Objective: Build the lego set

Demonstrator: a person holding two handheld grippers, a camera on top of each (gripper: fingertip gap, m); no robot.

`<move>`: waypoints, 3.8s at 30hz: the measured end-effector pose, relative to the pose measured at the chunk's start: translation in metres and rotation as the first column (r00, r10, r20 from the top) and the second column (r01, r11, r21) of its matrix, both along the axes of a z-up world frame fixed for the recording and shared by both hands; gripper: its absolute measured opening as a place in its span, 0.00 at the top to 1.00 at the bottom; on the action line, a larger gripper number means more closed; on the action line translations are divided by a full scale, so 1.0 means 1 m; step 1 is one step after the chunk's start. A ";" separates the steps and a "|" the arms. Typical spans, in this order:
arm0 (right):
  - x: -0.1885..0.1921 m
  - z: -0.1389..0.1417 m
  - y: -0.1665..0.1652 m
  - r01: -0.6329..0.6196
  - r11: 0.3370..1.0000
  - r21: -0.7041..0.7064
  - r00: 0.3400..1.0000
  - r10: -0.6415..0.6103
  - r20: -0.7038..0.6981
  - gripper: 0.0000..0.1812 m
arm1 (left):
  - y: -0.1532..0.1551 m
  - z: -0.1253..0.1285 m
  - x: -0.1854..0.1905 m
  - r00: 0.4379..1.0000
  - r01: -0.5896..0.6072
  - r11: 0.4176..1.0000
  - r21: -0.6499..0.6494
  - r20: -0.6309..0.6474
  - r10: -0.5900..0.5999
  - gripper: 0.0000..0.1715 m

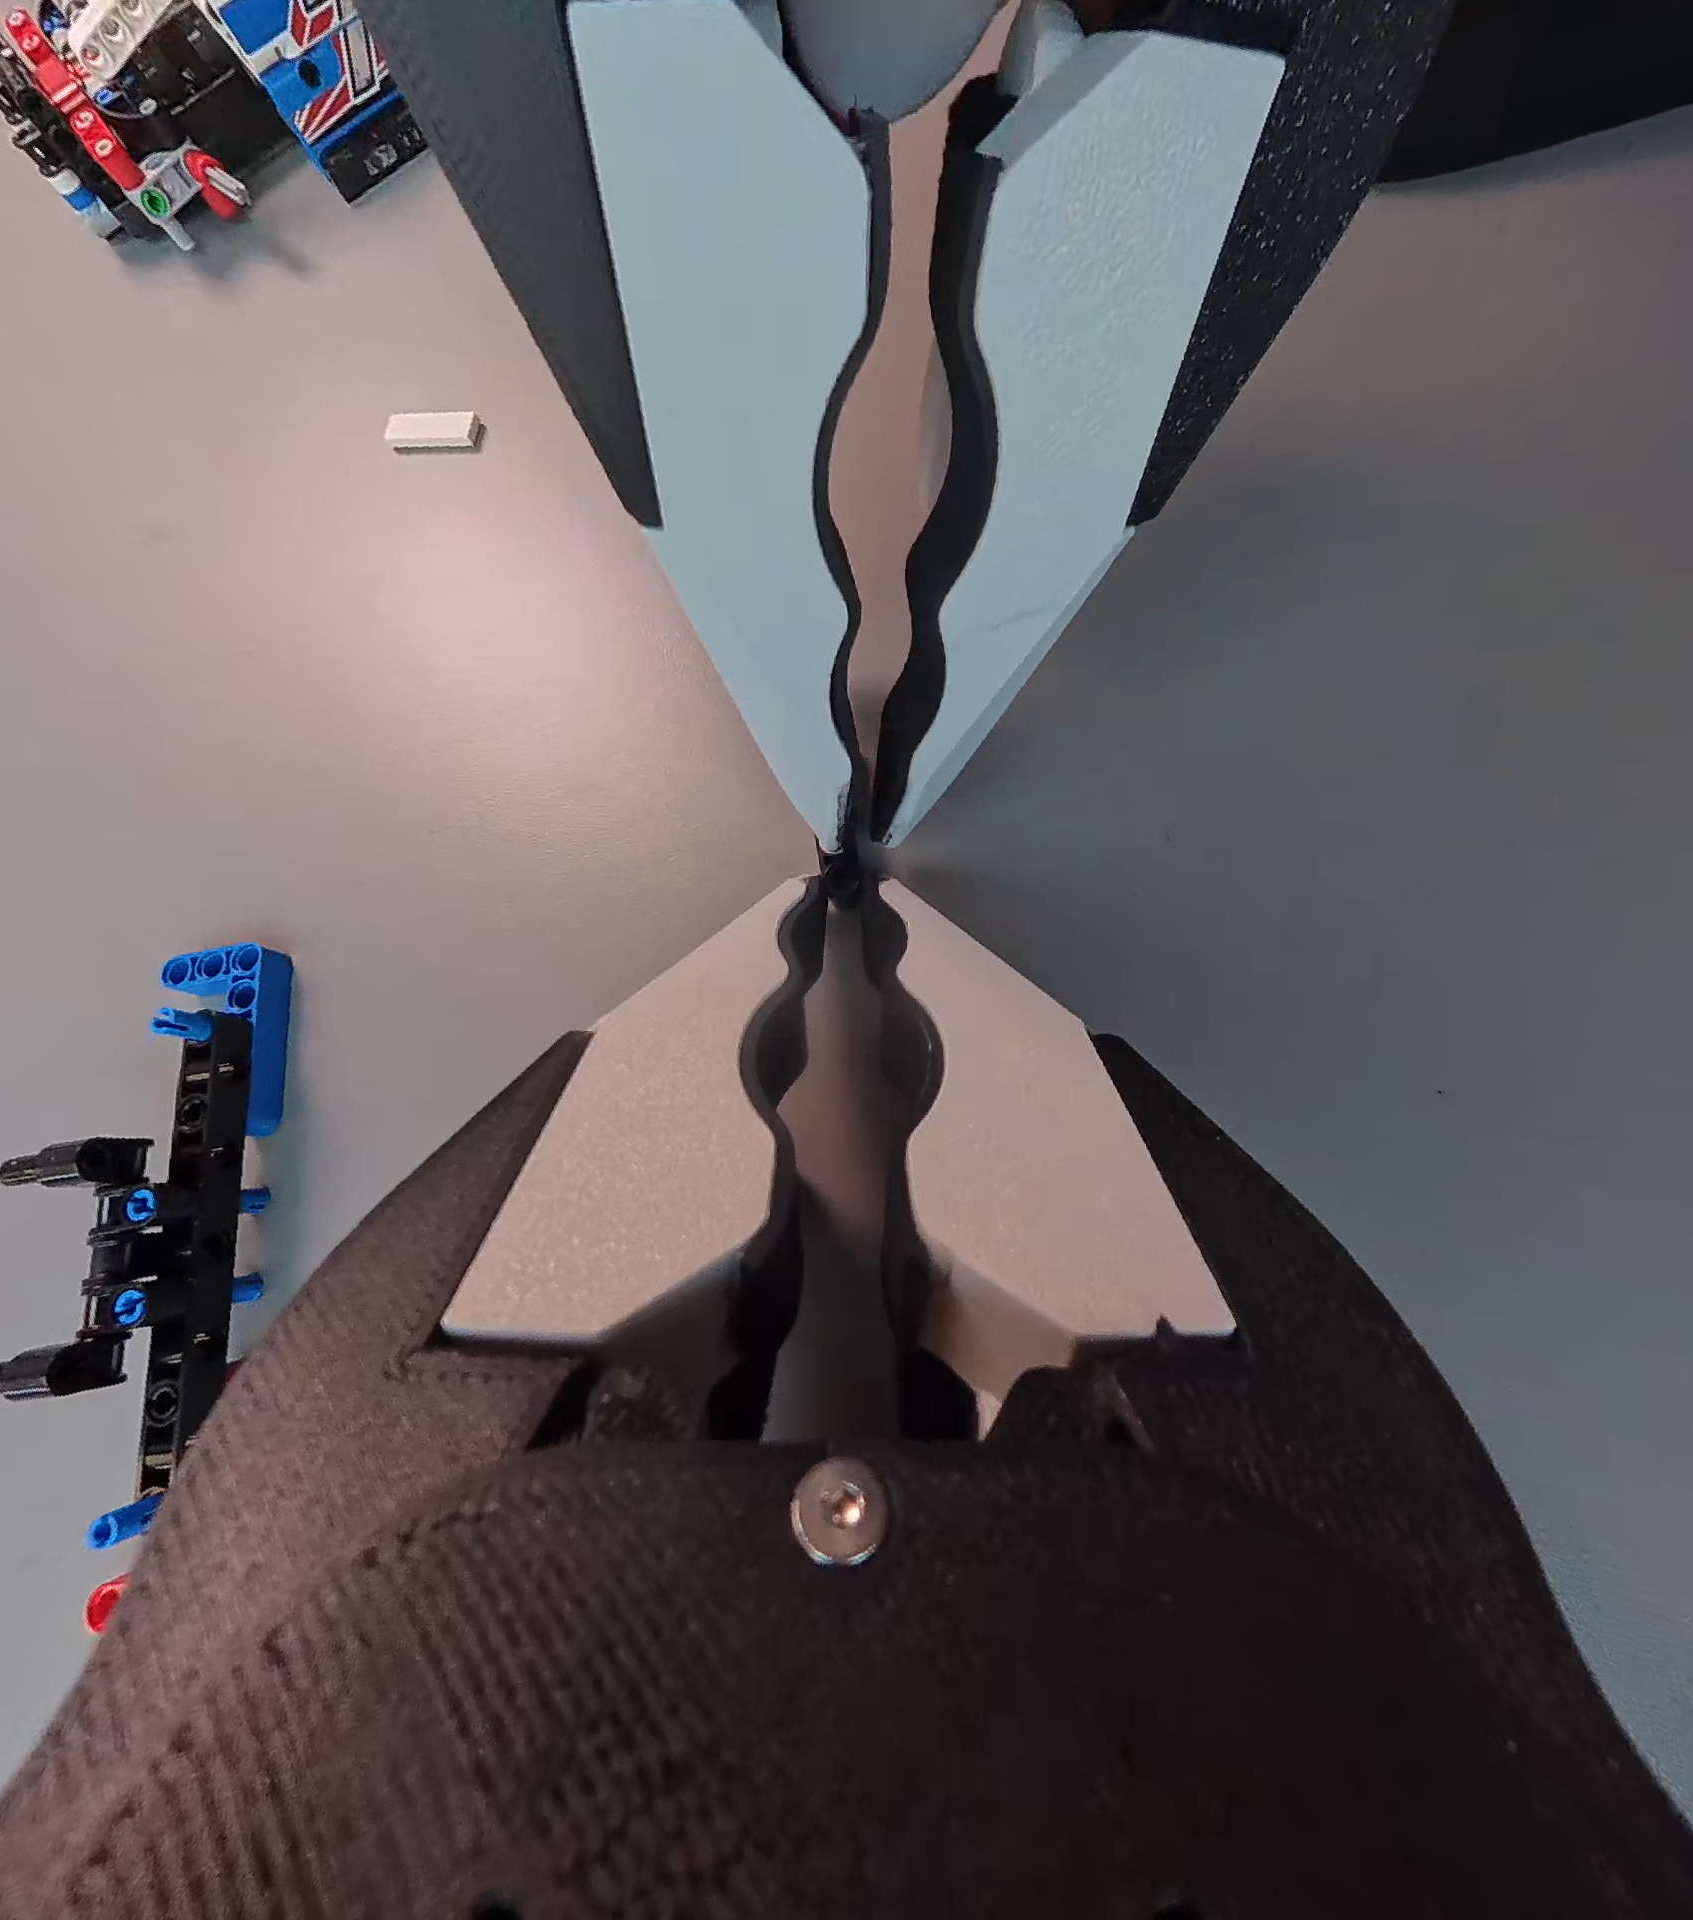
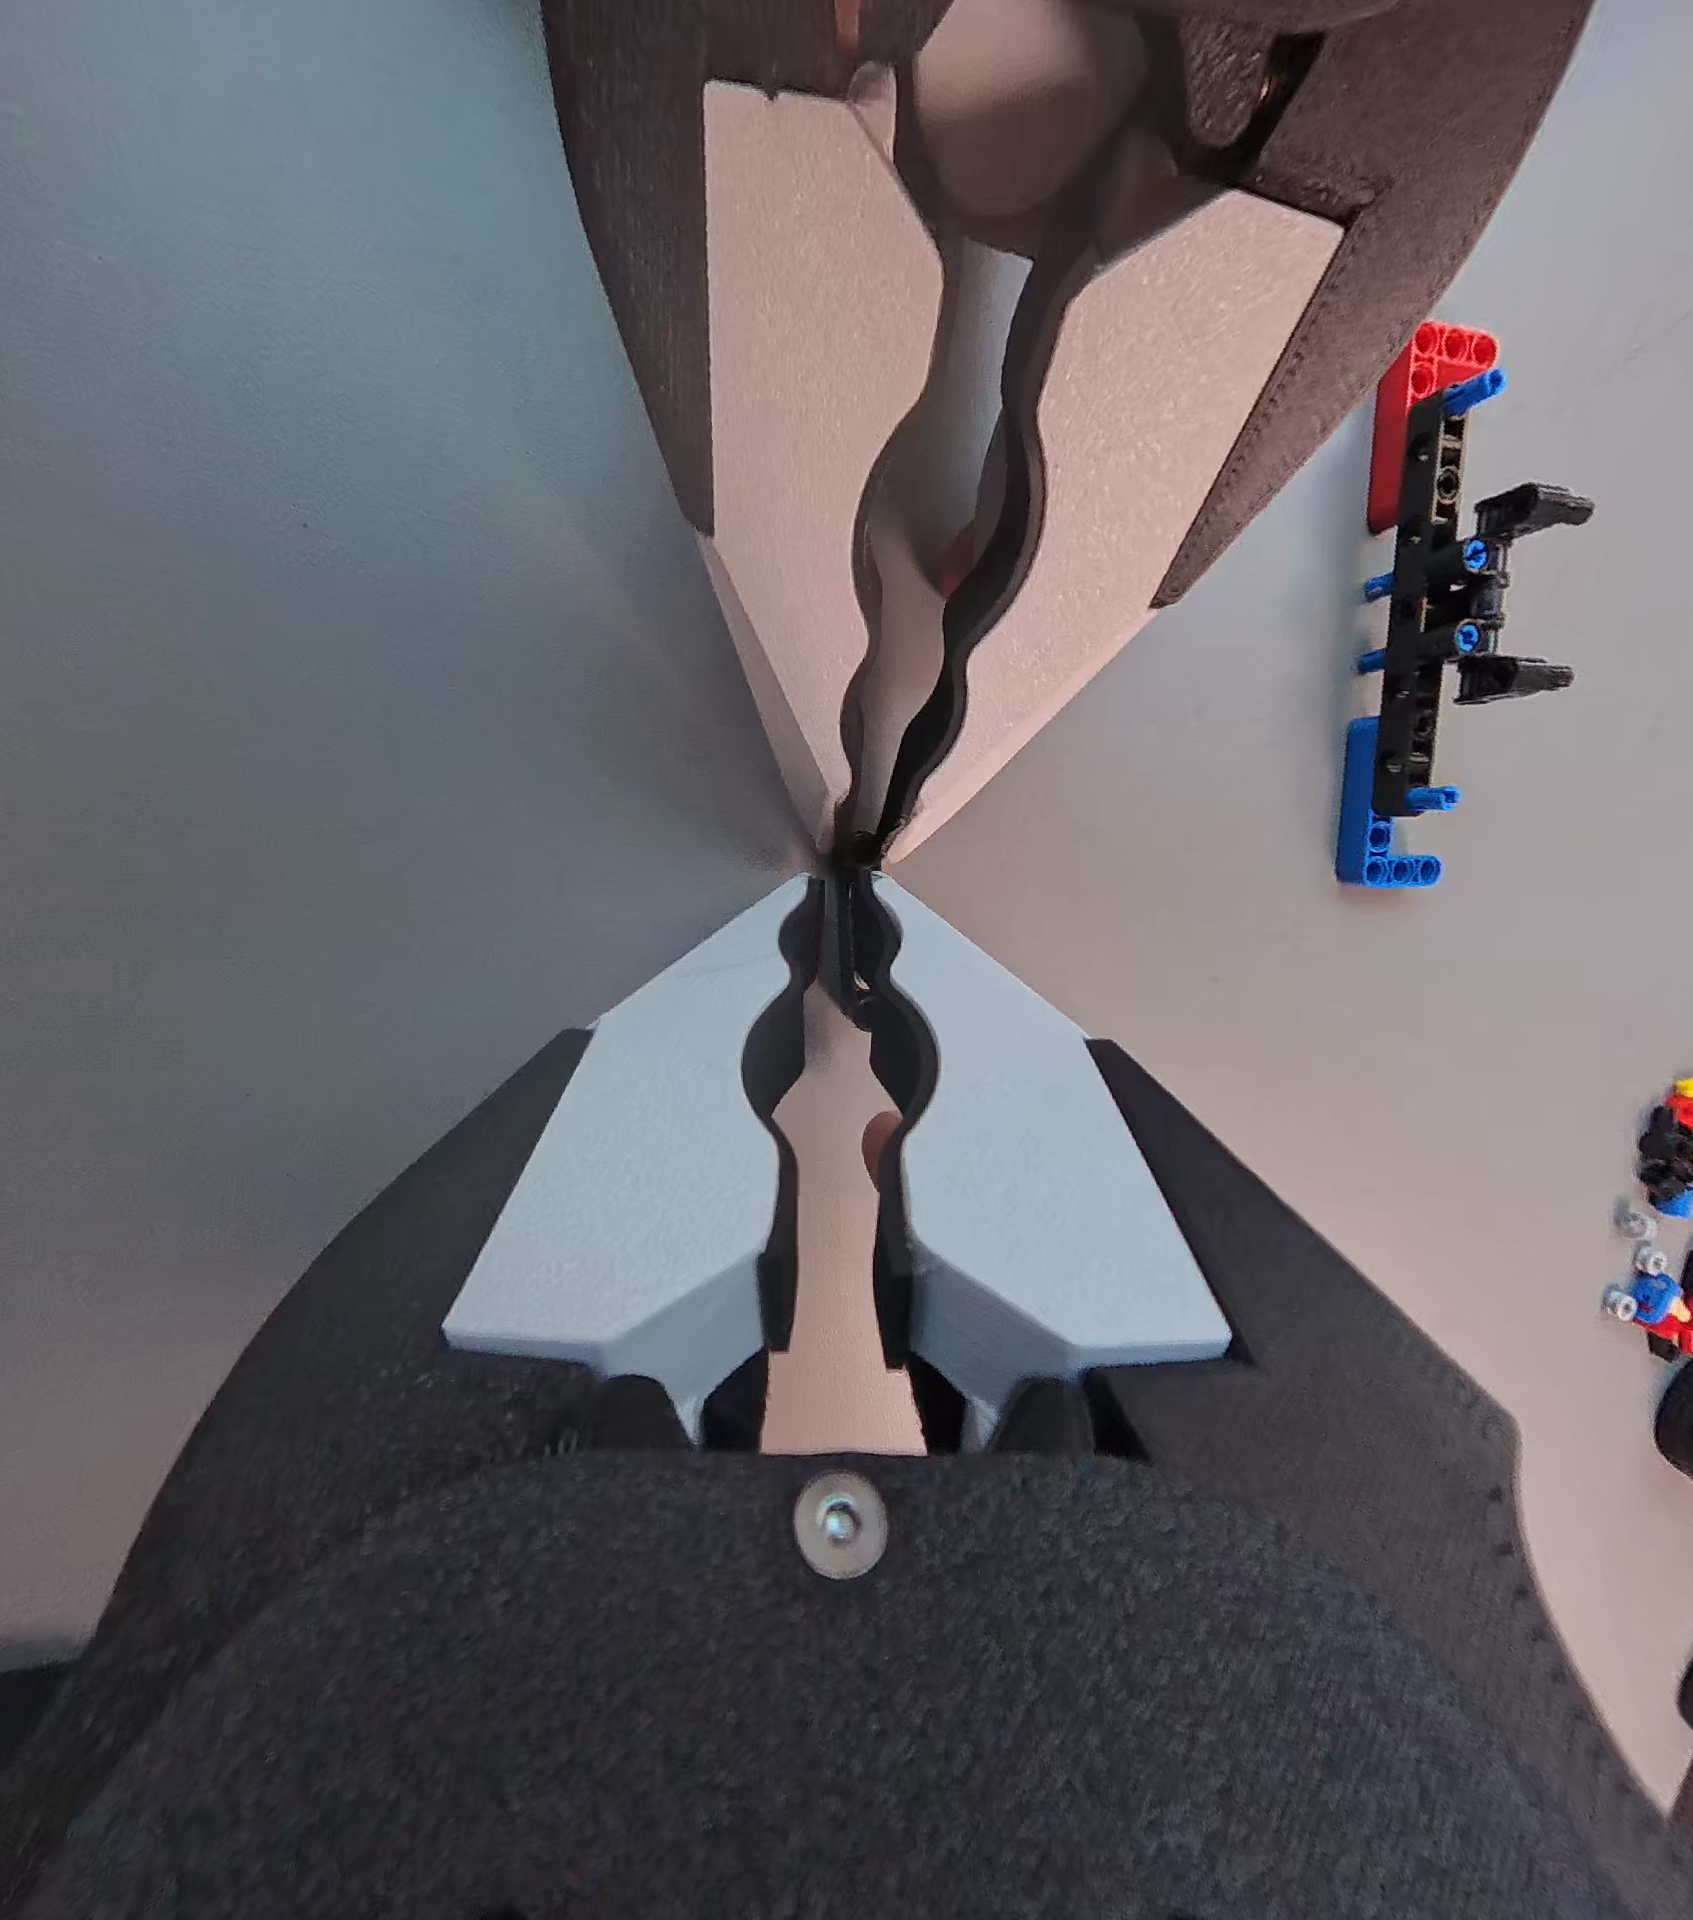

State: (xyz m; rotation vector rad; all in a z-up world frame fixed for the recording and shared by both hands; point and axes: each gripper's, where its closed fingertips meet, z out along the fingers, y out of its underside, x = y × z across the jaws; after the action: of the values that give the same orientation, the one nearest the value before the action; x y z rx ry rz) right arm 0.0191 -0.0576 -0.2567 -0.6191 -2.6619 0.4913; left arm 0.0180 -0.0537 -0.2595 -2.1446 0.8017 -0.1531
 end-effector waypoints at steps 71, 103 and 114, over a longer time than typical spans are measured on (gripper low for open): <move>-0.009 0.061 0.019 0.047 0.833 -0.551 0.859 -0.315 -0.404 0.96 | 0.008 0.066 -0.017 0.951 -0.069 0.961 0.267 0.308 -0.017 0.91; -0.012 0.016 0.022 0.151 0.921 -0.358 0.915 -0.268 -0.301 0.97 | 0.004 0.017 -0.019 0.989 -0.031 0.998 0.056 0.148 0.023 0.94; -0.014 0.008 0.019 0.141 0.950 -0.278 0.916 -0.232 -0.328 0.97 | 0.002 0.004 -0.019 0.999 -0.016 1.000 0.027 0.033 0.015 0.96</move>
State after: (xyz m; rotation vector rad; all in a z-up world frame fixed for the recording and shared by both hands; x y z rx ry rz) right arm 0.0051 -0.0387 -0.2483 -0.7681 -2.1886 0.8066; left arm -0.0012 -0.0522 -0.2559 -2.1173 0.7639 -0.1679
